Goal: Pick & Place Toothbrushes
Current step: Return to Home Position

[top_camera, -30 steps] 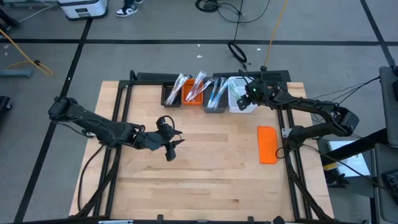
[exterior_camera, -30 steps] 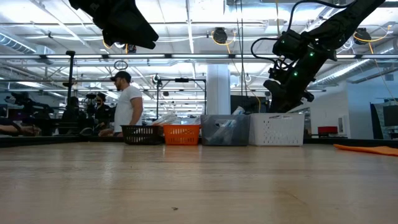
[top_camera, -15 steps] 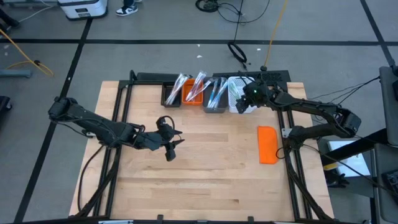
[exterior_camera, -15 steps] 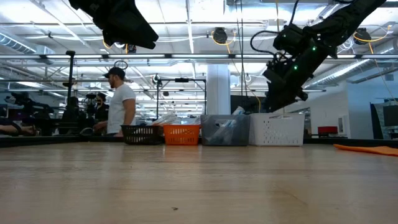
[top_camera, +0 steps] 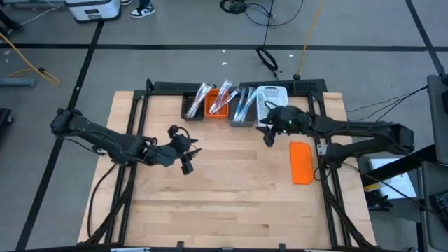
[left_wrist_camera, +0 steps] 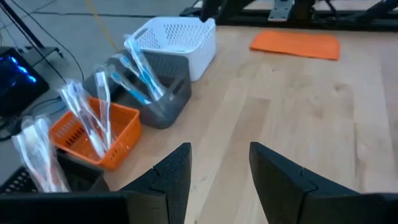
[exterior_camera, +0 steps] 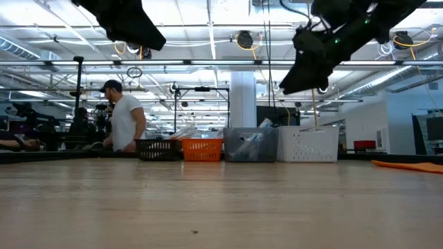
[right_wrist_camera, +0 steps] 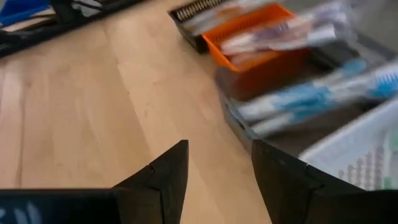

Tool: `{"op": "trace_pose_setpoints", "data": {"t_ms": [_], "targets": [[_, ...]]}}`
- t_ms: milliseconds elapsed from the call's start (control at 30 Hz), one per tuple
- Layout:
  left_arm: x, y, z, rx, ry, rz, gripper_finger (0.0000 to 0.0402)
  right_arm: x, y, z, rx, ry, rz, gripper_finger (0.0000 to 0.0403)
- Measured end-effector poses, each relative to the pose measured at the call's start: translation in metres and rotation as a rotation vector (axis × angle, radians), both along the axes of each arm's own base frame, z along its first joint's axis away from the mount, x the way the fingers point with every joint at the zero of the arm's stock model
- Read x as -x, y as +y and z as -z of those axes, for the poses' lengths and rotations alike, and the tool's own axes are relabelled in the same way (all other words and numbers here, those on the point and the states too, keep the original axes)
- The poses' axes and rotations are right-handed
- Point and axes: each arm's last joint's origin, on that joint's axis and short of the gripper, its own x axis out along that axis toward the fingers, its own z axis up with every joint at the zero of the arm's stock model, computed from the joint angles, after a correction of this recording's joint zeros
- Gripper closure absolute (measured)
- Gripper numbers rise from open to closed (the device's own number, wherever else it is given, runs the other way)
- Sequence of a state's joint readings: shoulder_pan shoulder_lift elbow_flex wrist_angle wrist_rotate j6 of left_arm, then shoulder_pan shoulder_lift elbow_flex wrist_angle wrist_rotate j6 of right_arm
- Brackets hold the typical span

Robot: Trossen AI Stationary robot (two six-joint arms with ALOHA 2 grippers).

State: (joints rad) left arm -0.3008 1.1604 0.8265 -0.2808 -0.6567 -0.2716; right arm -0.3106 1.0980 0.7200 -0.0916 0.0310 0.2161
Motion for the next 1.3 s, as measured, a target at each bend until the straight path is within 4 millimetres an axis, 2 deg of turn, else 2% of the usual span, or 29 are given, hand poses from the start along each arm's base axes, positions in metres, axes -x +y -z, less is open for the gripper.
{"op": "trace_pose_setpoints", "data": {"t_ms": [133, 300, 567, 767, 1100, 1300], "targets": [[0.007, -0.001, -0.006, -0.02, -0.005, 0.025, 0.024, -0.003, 0.023, -0.006, 0.076, -0.015, -0.013, 0.0236], [0.009, -0.001, -0.005, -0.047, 0.026, 0.041, 0.024, -0.006, 0.051, -0.005, 0.133, -0.009, -0.068, 0.0236], [0.013, 0.004, -0.005, -0.058, 0.051, 0.026, 0.024, 0.005, 0.076, 0.018, 0.185, -0.119, -0.094, 0.0236], [0.018, 0.006, 0.0, -0.061, 0.024, 0.034, 0.024, 0.025, 0.079, 0.034, 0.182, -0.221, -0.099, 0.0236], [0.06, 0.021, 0.032, -0.004, -0.121, 0.043, 0.024, 0.059, 0.073, 0.051, 0.213, -0.341, -0.013, 0.0236], [0.076, 0.025, 0.041, 0.009, -0.191, 0.056, 0.024, 0.072, 0.072, 0.068, 0.22, -0.412, -0.015, 0.0236]]}}
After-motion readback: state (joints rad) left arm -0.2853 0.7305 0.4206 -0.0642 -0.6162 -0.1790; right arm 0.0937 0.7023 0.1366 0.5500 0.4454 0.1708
